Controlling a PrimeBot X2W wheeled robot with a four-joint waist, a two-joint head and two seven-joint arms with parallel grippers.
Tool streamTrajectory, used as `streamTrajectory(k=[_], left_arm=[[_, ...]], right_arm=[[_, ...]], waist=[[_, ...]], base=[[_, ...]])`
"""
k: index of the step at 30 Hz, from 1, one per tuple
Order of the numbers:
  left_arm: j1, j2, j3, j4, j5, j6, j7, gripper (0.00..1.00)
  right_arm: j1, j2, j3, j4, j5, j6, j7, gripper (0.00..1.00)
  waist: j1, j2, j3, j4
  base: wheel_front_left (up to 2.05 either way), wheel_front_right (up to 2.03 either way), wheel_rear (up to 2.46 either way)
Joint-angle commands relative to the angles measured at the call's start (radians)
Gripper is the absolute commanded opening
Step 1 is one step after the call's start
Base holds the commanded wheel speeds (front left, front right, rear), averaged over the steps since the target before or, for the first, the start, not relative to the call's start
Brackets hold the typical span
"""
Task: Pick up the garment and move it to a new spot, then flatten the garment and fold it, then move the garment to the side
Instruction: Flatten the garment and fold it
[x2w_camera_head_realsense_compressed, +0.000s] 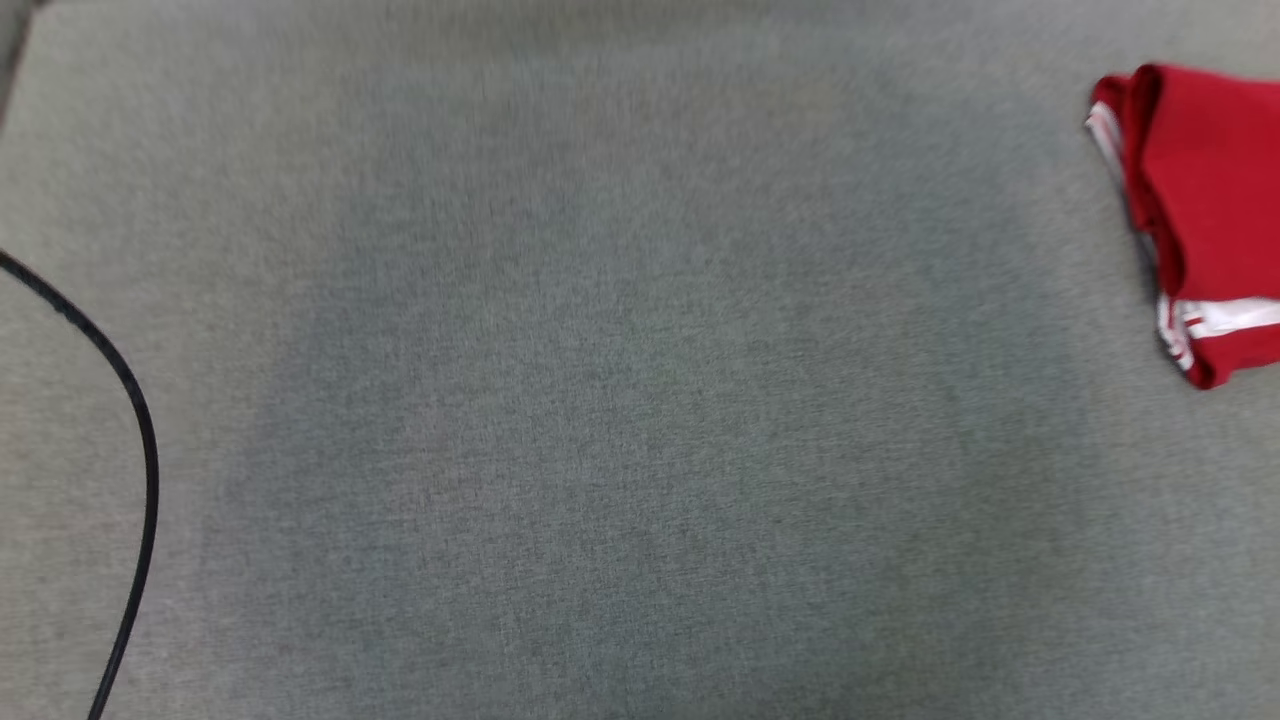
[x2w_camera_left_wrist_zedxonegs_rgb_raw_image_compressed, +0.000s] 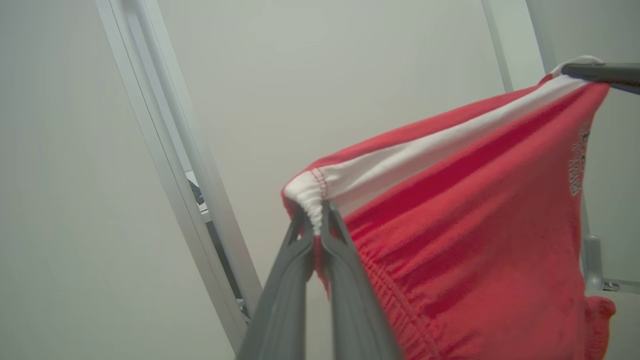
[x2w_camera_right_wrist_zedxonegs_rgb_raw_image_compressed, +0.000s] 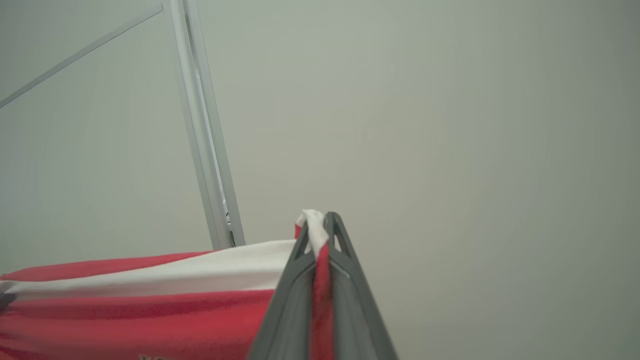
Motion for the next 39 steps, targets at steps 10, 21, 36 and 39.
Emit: streamTrajectory(k=[10, 21, 36, 39], left_arm=[[-0.086, -0.043, 0.007, -0.055, 0.076, 0.001, -0.031, 0.00], [0.348, 0.065, 0.005, -0.347, -0.001, 0.001, -0.031, 0.00], [1.060, 0.062, 0.049, -0.603, 0.063, 0.001, -0.031, 0.00], [1.156, 0.034, 0.083, -0.613, 0.065, 0.001, -0.031, 0.00]], right_arm=[[0.029, 0.085, -0.227, -0.057, -0.258, 0.000, -0.004, 0.00], [0.381, 0.068, -0.189, -0.078, -0.112, 0.000, -0.004, 0.00], [0.951, -0.007, -0.299, -0.370, -0.047, -0.001, -0.004, 0.00], [1.056, -0.011, -0.330, -0.409, -0.063, -0.001, -0.004, 0.00]], waist=[[0.0000, 0.0000, 0.320, 0.028], [0.0000, 0.0000, 0.287, 0.029], [0.0000, 0.0000, 0.034, 0.025], [0.0000, 0.0000, -0.027, 0.024]], base=[[0.00, 0.00, 0.00], [0.00, 0.00, 0.00], [0.00, 0.00, 0.00], [0.00, 0.00, 0.00]])
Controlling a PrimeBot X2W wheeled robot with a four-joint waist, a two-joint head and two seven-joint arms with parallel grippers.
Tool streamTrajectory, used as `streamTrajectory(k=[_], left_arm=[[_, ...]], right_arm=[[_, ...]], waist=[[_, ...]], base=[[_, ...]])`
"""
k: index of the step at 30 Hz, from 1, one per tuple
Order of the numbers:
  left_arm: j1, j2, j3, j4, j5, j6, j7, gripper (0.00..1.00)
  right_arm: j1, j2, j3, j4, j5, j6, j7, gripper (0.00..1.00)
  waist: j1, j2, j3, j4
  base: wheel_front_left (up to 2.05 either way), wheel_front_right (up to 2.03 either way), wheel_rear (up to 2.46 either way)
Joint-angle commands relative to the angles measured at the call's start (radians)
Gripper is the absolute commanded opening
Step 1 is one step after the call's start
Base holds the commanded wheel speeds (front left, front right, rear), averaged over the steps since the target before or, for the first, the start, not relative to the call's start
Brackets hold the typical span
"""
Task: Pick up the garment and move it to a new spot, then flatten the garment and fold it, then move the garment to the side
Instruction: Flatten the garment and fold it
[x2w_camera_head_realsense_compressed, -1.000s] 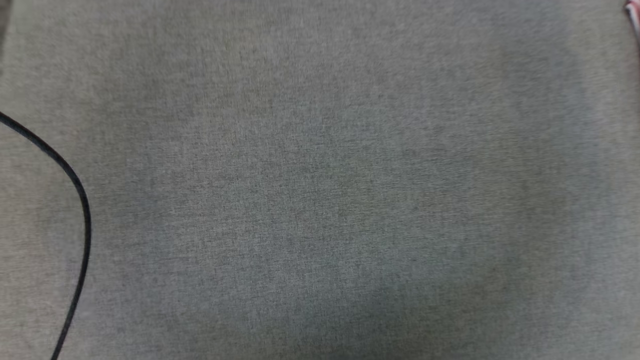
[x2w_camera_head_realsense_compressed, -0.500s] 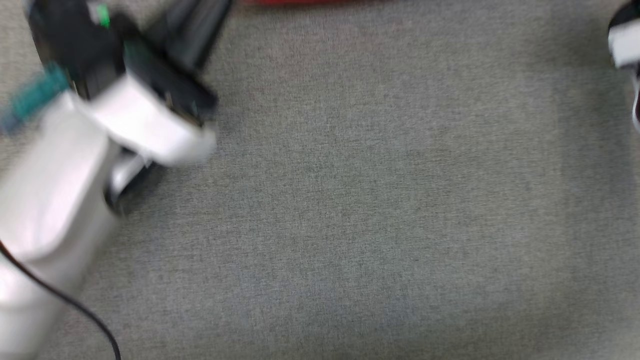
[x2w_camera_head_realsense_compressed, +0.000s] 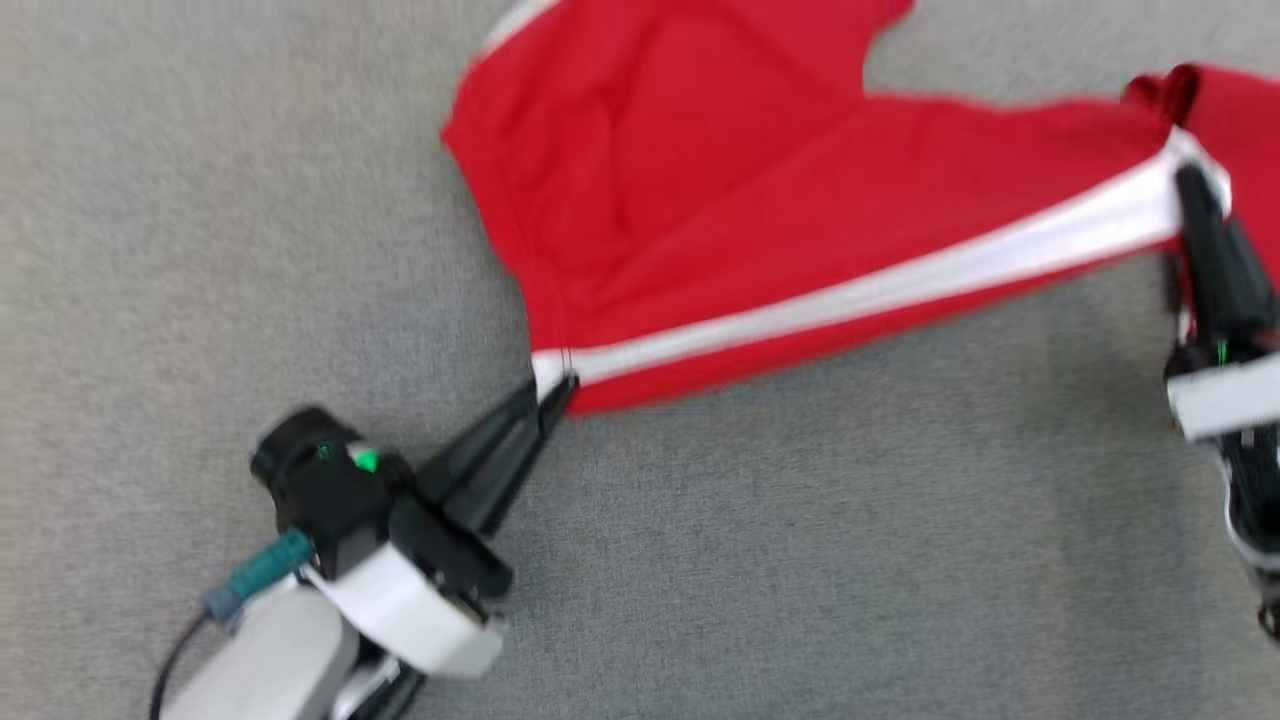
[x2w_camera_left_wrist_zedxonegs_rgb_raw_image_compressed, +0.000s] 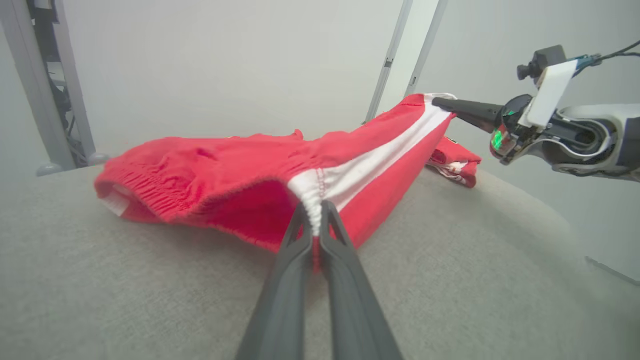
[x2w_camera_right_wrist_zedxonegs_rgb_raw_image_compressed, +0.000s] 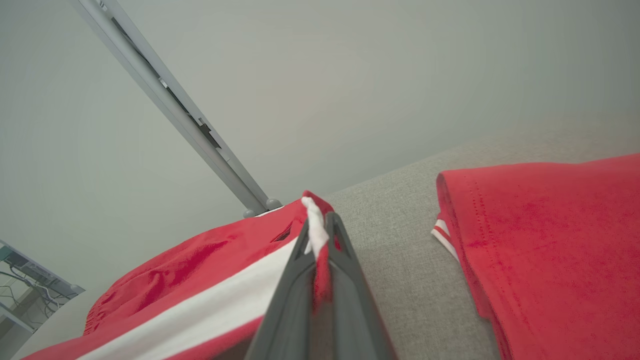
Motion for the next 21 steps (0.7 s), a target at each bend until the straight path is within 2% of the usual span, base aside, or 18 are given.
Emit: streamTrajectory(k=[1, 4, 9, 15, 19, 21], left_arm=[[0.046, -0.001, 0.015, -0.004, 0.007, 0.001, -0.003, 0.00], [0.127, -0.021, 0.032, -0.007, -0.028, 0.001, -0.003, 0.00], [0.205, -0.014, 0.032, -0.022, -0.044, 0.001, -0.003, 0.00], [0.261, 0.010, -0.022, -0.043, -0.107, 0.001, -0.003, 0.00], [0.228, 0.009, -0.055, -0.013, -0.163, 0.001, -0.003, 0.00], [0.191, -0.013, -0.088, -0.012, -0.222, 0.001, -0.003, 0.00]], right_arm=[[0.055, -0.011, -0.025, -0.016, -0.009, -0.001, -0.002, 0.00], [0.158, -0.013, -0.072, -0.052, -0.023, -0.001, -0.002, 0.00], [0.285, -0.024, -0.128, -0.106, -0.042, -0.001, -0.002, 0.00], [0.442, -0.047, -0.170, -0.176, -0.041, -0.002, -0.002, 0.00], [0.407, -0.045, -0.164, -0.120, -0.039, -0.002, 0.044, 0.00], [0.343, -0.015, -0.162, -0.063, -0.046, -0.002, 0.083, 0.00]], waist=[[-0.0001, 0.0000, -0.078, -0.003], [-0.0001, 0.0000, -0.127, -0.004], [-0.0001, 0.0000, -0.171, -0.002], [-0.0001, 0.0000, -0.222, 0.003], [-0.0001, 0.0000, -0.226, -0.002], [-0.0001, 0.0000, -0.219, -0.002]], base=[[0.00, 0.00, 0.00], [0.00, 0.00, 0.00], [0.00, 0.00, 0.00], [0.00, 0.00, 0.00], [0.00, 0.00, 0.00], [0.00, 0.00, 0.00]])
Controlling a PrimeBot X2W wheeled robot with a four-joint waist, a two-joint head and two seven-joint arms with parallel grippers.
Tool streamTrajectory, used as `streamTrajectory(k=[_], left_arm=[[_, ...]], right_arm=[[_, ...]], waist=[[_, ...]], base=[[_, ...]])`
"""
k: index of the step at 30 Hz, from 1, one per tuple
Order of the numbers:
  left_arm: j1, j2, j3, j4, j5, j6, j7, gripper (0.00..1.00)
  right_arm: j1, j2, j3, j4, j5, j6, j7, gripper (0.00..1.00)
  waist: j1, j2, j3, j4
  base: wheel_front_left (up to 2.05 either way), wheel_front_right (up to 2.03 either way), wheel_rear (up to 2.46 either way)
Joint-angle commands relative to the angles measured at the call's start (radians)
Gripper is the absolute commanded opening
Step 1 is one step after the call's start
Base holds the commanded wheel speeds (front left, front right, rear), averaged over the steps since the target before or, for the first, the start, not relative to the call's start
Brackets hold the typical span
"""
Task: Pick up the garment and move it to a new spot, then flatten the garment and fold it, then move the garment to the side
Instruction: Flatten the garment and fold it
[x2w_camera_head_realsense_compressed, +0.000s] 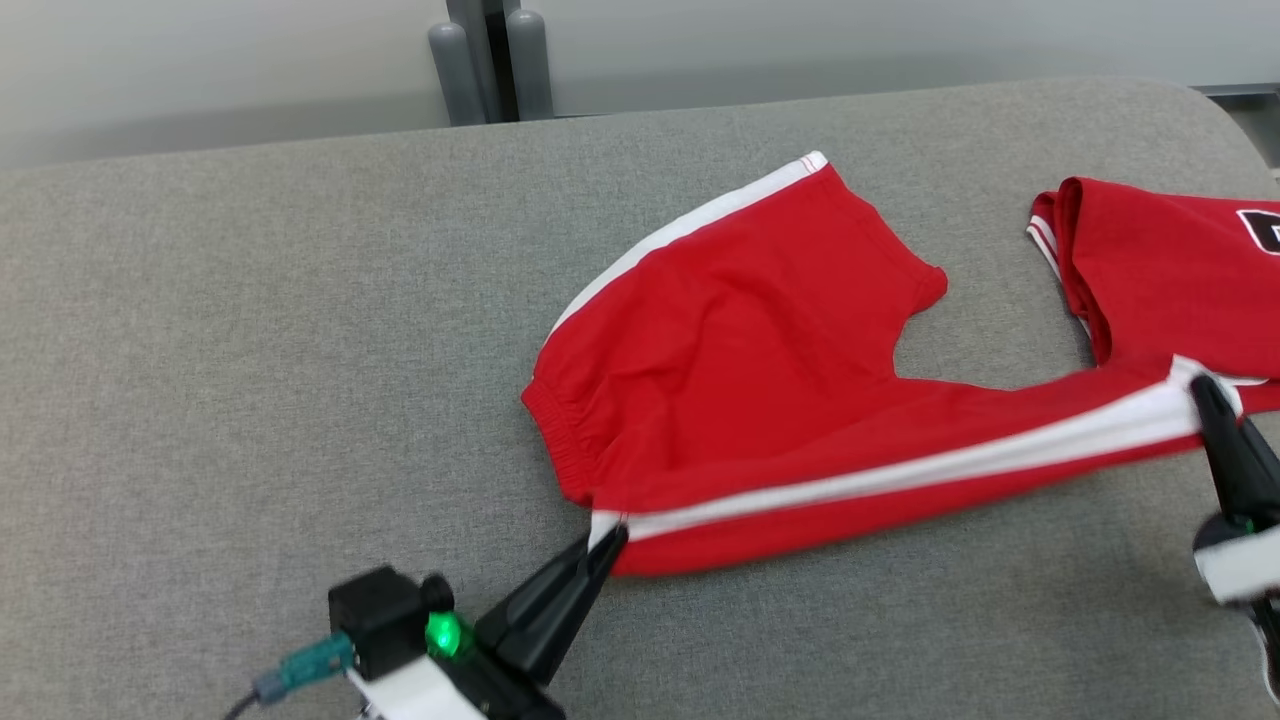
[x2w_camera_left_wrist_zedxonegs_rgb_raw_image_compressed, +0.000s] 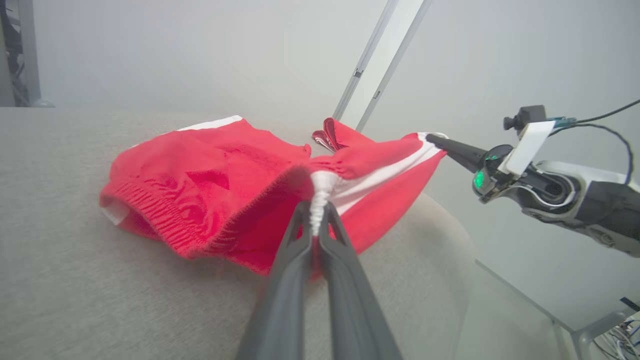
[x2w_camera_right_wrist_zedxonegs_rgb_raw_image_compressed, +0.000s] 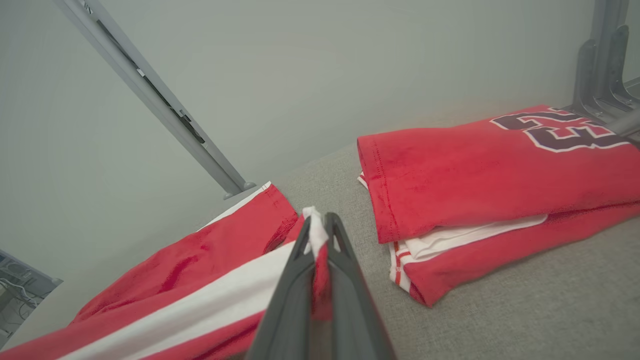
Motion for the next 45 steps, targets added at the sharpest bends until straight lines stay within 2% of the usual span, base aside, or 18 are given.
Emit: streamTrajectory(k=[1, 6, 10, 19, 25, 31, 39, 40, 41, 42, 43, 45], left_arm=[[-0.024, -0.001, 0.008, 0.005, -0.032, 0.001, -0.003, 0.00], [-0.121, -0.030, -0.024, 0.068, -0.174, 0.001, -0.003, 0.00], [-0.194, -0.050, -0.039, 0.092, -0.281, 0.001, -0.003, 0.00], [-0.293, -0.115, 0.005, 0.113, -0.477, 0.001, -0.003, 0.00], [-0.343, -0.144, 0.026, 0.172, -0.469, 0.001, -0.003, 0.00], [-0.388, -0.197, 0.032, 0.243, -0.475, 0.001, -0.003, 0.00], [-0.401, -0.242, 0.046, 0.305, -0.461, 0.001, -0.001, 0.00], [-0.399, -0.247, 0.048, 0.312, -0.459, 0.001, -0.001, 0.00], [-0.394, -0.251, 0.047, 0.324, -0.465, 0.001, -0.001, 0.16], [-0.390, -0.254, 0.047, 0.337, -0.467, 0.001, 0.000, 0.38], [-0.387, -0.258, 0.048, 0.345, -0.465, 0.001, 0.000, 0.59], [-0.376, -0.266, 0.060, 0.369, -0.455, 0.002, 0.000, 1.00]], right_arm=[[-0.038, 0.004, -0.012, 0.024, -0.008, -0.003, 0.008, 0.00], [-0.270, 0.069, -0.009, 0.220, -0.067, -0.003, 0.053, 0.00], [-0.449, 0.103, 0.035, 0.364, -0.141, -0.002, 0.068, 0.00], [-0.724, 0.121, 0.146, 0.588, -0.226, -0.002, 0.035, 0.00], [-0.836, 0.115, 0.223, 0.662, -0.229, -0.002, 0.008, 0.00], [-0.918, 0.112, 0.288, 0.727, -0.215, -0.002, -0.019, 0.00], [-0.980, 0.121, 0.354, 0.781, -0.198, -0.002, -0.046, 0.00], [-0.983, 0.121, 0.361, 0.789, -0.194, -0.002, -0.051, 0.05], [-0.986, 0.121, 0.364, 0.799, -0.186, -0.002, -0.054, 0.17], [-0.987, 0.121, 0.366, 0.809, -0.180, -0.002, -0.060, 0.64], [-0.987, 0.123, 0.368, 0.815, -0.176, -0.002, -0.066, 1.00], [-0.982, 0.120, 0.364, 0.824, -0.169, -0.002, -0.081, 1.00]], waist=[[0.0000, 0.0000, 0.006, 0.002], [0.0000, 0.0000, 0.039, 0.020], [0.0000, 0.0000, 0.079, 0.045], [0.0000, 0.0000, 0.164, 0.121], [0.0000, 0.0000, 0.227, 0.166], [0.0000, 0.0000, 0.279, 0.205], [0.0000, 0.0000, 0.310, 0.223], [0.0000, 0.0000, 0.310, 0.224], [0.0000, 0.0000, 0.307, 0.225], [0.0000, 0.0000, 0.304, 0.226], [0.0000, 0.0000, 0.300, 0.226], [0.0000, 0.0000, 0.289, 0.223]], base=[[0.00, 0.00, 0.00], [0.00, 0.00, 0.00], [0.00, 0.00, 0.00], [0.00, 0.00, 0.00], [0.00, 0.00, 0.00], [0.00, 0.00, 0.00], [0.00, 0.00, 0.00], [0.00, 0.00, 0.00], [0.00, 0.00, 0.00], [0.00, 0.00, 0.00], [0.00, 0.00, 0.00], [0.00, 0.00, 0.00]])
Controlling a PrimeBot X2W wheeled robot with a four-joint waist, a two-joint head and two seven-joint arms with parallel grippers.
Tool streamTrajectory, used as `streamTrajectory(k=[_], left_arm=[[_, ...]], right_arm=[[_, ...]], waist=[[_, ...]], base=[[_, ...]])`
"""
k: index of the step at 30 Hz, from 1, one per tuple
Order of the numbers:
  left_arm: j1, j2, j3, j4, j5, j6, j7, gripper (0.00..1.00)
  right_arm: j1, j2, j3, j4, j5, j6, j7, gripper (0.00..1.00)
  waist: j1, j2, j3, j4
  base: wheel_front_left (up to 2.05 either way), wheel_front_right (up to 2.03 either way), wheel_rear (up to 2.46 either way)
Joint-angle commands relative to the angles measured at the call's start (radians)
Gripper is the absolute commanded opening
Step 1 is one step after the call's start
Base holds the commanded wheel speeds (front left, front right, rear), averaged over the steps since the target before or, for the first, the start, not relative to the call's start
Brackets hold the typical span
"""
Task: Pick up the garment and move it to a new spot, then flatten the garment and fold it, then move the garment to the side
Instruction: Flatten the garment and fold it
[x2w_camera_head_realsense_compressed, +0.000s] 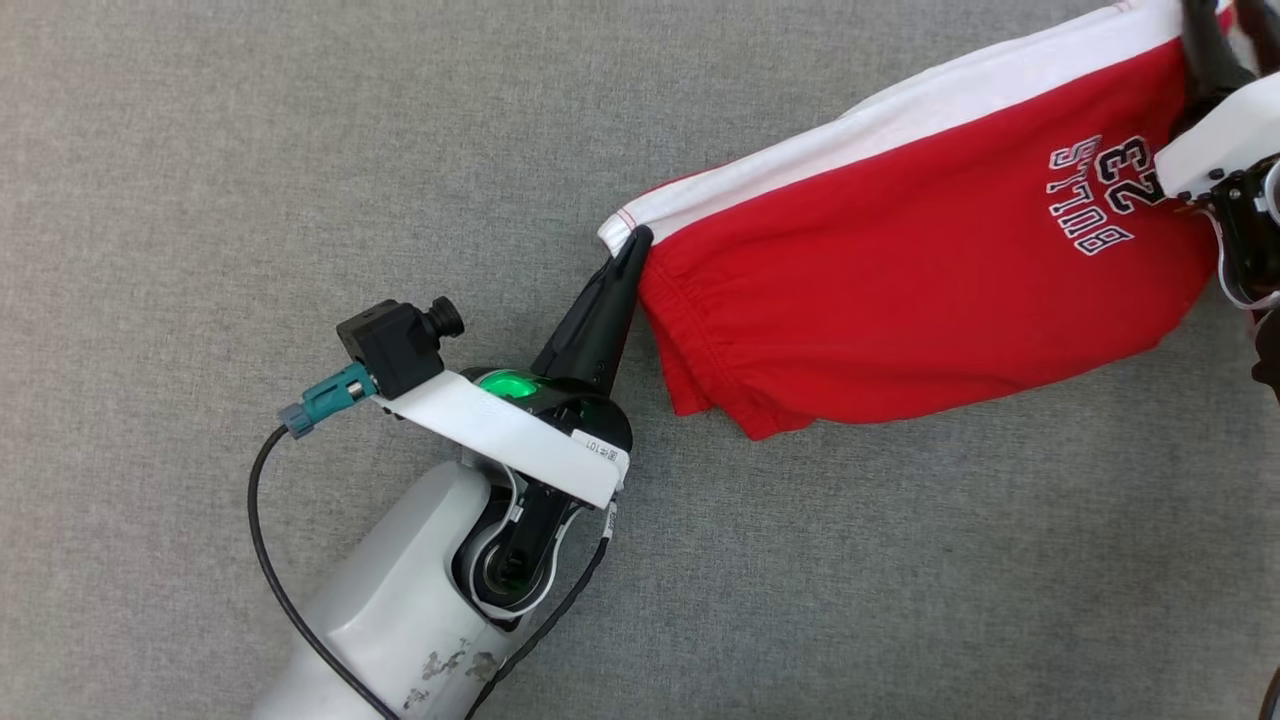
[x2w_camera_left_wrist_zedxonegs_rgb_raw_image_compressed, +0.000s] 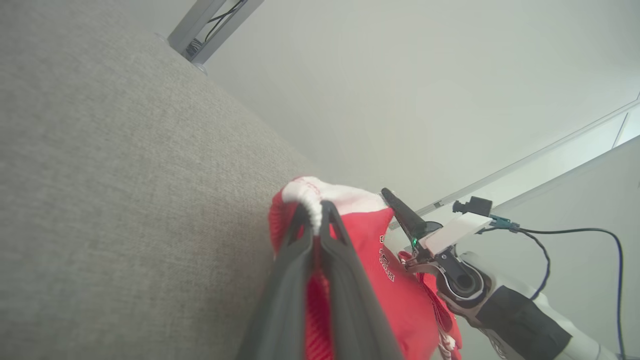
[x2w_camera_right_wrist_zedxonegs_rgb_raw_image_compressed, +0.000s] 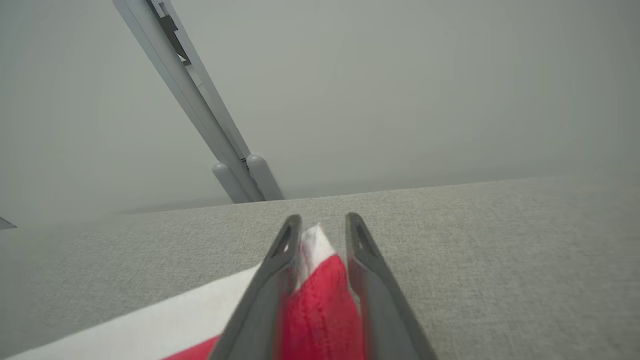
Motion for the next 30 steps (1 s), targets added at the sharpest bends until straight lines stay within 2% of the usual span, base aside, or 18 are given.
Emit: streamTrajectory(k=[1, 4, 7, 11, 16, 19, 23, 27, 30], left_arm=[[0.042, 0.015, 0.010, 0.053, 0.008, 0.004, 0.005, 1.00], [0.053, 0.010, 0.050, 0.082, 0.082, 0.006, 0.005, 1.00], [0.073, 0.000, 0.124, 0.070, 0.236, 0.048, 0.004, 1.00], [0.144, -0.022, 0.248, -0.022, 0.459, 0.115, 0.003, 1.00], [0.283, -0.038, 0.342, -0.164, 0.692, 0.176, 0.003, 1.00], [0.358, -0.046, 0.367, -0.235, 0.800, 0.210, 0.003, 1.00], [0.470, -0.048, 0.351, -0.316, 0.986, 0.270, 0.003, 1.00], [0.543, -0.045, 0.326, -0.336, 1.081, 0.305, 0.003, 1.00], [0.580, -0.046, 0.315, -0.342, 1.106, 0.321, 0.003, 1.00]], right_arm=[[0.002, -0.011, -0.004, -0.005, 0.002, 0.000, -0.014, 1.00], [0.026, -0.035, -0.060, -0.087, -0.011, 0.000, -0.020, 1.00], [0.122, -0.035, -0.131, -0.212, -0.067, 0.000, -0.019, 1.00], [0.250, -0.031, -0.215, -0.366, -0.143, 0.000, -0.019, 1.00], [0.422, 0.007, -0.308, -0.500, -0.214, 0.000, -0.018, 1.00], [0.520, 0.031, -0.350, -0.554, -0.244, 0.000, -0.018, 1.00], [0.672, 0.065, -0.386, -0.603, -0.256, 0.000, -0.018, 1.00], [0.784, 0.093, -0.406, -0.610, -0.217, 0.000, -0.018, 1.00], [0.851, 0.113, -0.410, -0.602, -0.158, 0.000, -0.018, 1.00]], waist=[[0.0000, -0.0001, -0.012, -0.004], [0.0000, -0.0001, -0.035, -0.014], [0.0000, -0.0001, -0.062, -0.029], [0.0000, -0.0001, -0.105, -0.050], [0.0000, -0.0001, -0.174, -0.064], [0.0000, -0.0001, -0.222, -0.063], [0.0000, -0.0001, -0.294, -0.049], [0.0000, -0.0001, -0.339, -0.037], [0.0000, -0.0001, -0.357, -0.034]], base=[[0.00, 0.00, 0.00], [0.00, 0.00, 0.00], [0.00, 0.00, 0.00], [0.00, 0.00, 0.00], [0.00, 0.00, 0.00], [0.00, 0.00, 0.00], [0.00, 0.00, 0.00], [0.00, 0.00, 0.00], [0.00, 0.00, 0.00]])
